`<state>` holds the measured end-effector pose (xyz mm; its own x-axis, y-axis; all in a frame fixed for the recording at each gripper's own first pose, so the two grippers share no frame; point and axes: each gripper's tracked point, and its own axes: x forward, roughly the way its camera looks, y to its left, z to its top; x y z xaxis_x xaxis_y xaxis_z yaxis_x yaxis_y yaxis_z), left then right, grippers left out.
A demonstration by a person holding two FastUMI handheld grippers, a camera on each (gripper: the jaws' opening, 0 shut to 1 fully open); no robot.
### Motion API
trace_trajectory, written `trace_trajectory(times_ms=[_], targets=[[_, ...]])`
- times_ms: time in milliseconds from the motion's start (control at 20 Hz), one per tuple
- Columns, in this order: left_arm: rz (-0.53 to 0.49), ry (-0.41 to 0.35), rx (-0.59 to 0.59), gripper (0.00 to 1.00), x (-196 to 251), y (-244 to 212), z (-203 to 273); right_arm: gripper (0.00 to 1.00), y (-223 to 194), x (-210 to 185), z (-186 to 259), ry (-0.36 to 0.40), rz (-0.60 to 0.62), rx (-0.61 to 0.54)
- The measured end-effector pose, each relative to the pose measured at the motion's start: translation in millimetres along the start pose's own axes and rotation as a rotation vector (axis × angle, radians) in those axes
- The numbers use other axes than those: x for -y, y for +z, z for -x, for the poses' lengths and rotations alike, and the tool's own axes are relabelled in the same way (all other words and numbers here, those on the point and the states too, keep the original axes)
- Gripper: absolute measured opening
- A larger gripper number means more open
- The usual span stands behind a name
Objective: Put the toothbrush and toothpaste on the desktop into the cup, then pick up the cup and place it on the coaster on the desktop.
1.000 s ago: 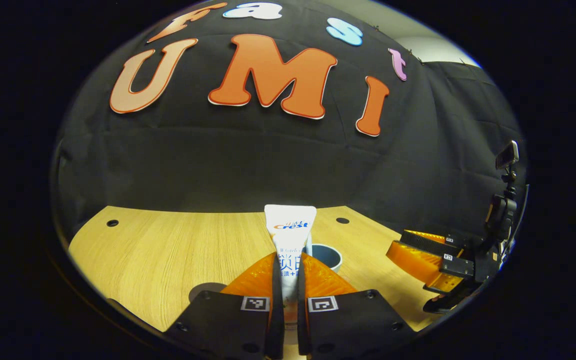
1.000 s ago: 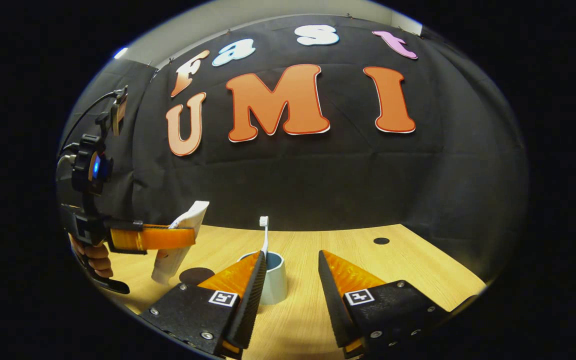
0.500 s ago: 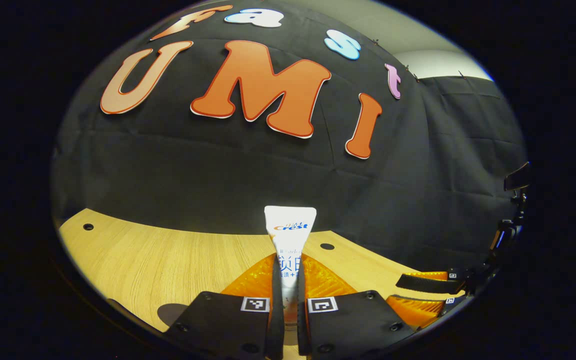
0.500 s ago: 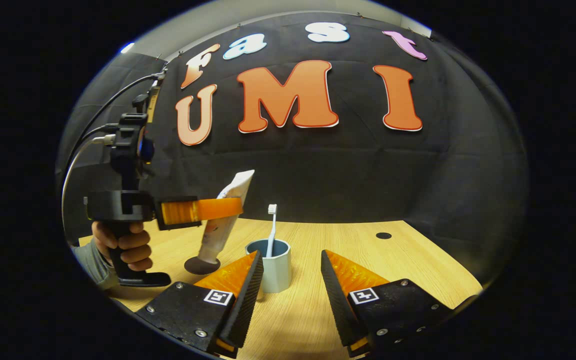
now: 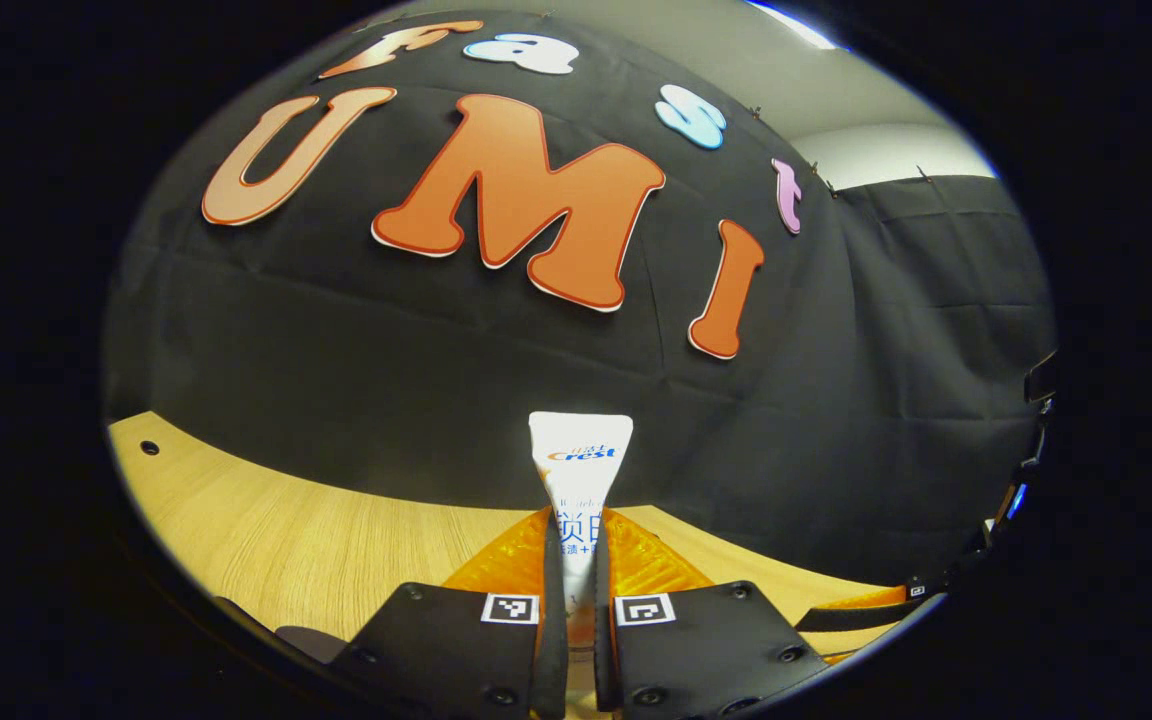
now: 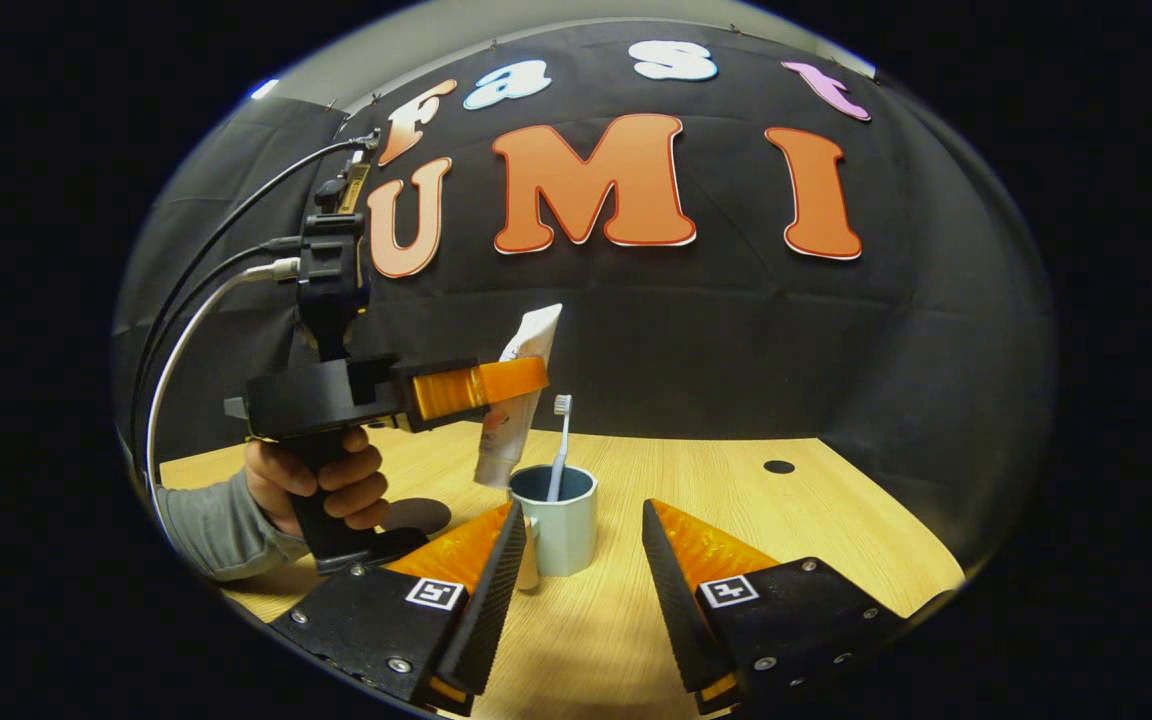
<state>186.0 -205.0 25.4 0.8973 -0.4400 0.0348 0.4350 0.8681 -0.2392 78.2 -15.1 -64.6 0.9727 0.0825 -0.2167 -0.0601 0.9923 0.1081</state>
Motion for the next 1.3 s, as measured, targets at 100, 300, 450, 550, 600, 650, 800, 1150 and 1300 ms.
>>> trace_trajectory(times_ms=[100, 300, 450, 550, 600, 650, 800, 1150, 1300], targets=[[-0.005, -0.008, 0.010, 0.14, 1.8, -3.1, -9.2, 0.71, -2.3, 2.3, 0.8, -0.004, 0.000, -0.003], [-0.017, -0.010, 0.008, 0.14, 0.2, -15.8, -22.2, 0.71, -7.6, 8.8, 1.8, -0.015, -0.012, -0.014], [0.008, -0.018, -0.003, 0.14, 1.0, -25.6, -26.5, 0.71, -10.0, 13.3, 1.9, -0.027, -0.023, -0.017], [0.000, -0.005, -0.018, 0.14, -1.5, -33.4, -27.0, 0.71, -10.7, 14.7, 0.4, -0.030, -0.026, -0.017], [0.001, 0.002, -0.025, 0.14, -3.5, -38.2, -28.6, 0.71, -10.9, 15.3, -0.7, -0.032, -0.030, -0.016], [0.007, 0.009, -0.030, 0.14, -4.9, -39.7, -28.5, 0.71, -12.8, 15.6, -1.6, -0.031, -0.034, -0.017], [0.000, 0.009, -0.035, 0.17, -6.4, -37.3, -19.9, 0.71, -16.2, 15.4, -2.7, -0.028, -0.038, -0.027], [-0.015, 0.014, -0.060, 0.27, -11.8, -31.3, 1.2, 0.71, -15.1, 10.6, -3.0, -0.006, -0.040, -0.032], [-0.069, 0.014, -0.077, 0.36, -12.2, -32.2, 3.6, 0.71, -14.6, -0.5, -4.9, 0.011, -0.036, -0.042]])
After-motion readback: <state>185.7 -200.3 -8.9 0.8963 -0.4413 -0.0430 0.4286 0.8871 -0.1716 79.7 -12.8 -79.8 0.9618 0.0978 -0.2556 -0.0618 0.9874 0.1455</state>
